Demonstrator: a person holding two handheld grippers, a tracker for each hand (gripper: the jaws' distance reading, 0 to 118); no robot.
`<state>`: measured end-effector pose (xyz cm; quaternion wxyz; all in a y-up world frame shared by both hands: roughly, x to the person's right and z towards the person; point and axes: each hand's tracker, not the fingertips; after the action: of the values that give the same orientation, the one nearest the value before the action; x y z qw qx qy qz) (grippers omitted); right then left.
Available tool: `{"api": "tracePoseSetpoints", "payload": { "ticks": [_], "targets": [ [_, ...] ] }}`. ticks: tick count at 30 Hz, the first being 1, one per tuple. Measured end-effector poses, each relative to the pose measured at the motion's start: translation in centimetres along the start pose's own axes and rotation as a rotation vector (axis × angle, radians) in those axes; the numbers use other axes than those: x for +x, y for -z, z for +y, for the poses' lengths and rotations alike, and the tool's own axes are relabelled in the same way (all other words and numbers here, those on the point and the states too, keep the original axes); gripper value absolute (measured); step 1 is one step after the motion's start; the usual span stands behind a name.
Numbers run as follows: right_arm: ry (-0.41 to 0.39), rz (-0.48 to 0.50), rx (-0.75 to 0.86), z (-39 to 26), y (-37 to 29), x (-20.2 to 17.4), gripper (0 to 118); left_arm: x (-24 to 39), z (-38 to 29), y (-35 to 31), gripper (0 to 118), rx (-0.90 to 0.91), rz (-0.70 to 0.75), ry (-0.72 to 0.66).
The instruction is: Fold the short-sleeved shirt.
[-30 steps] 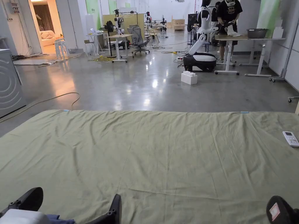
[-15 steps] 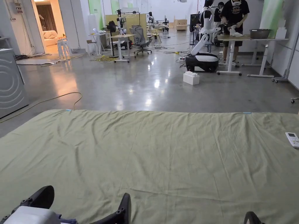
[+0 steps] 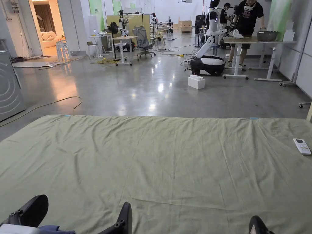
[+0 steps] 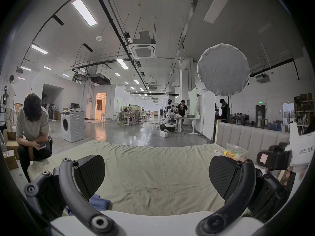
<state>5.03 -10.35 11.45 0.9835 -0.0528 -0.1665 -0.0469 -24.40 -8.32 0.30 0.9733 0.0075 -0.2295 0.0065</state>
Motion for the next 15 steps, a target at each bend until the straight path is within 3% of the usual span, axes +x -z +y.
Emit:
{"api": "tracePoseSetpoints", "payload": {
  "ticks": [3, 9, 13, 15],
  "targets": [
    [-0.049, -0.064, -0.008, 0.6, 0.0, -0.8, 118, 0.4, -0.2, -0.1, 118, 0.018, 0.059, 0.031],
    [-0.201, 0.006, 0.066, 0.1, -0.6, -1.3, 118, 0.7, -0.3, 0.0, 118, 0.009, 0.065, 0.062],
    [-0.148, -0.004, 0.085, -0.6, -0.5, -1.0, 118, 0.7, -0.3, 0.2, 118, 0.002, 0.066, 0.044],
    [-0.097, 0.048, 0.06, -1.0, -0.4, -0.5, 118, 0.3, -0.5, 0.0, 118, 0.056, 0.007, 0.011]
  ]
}}
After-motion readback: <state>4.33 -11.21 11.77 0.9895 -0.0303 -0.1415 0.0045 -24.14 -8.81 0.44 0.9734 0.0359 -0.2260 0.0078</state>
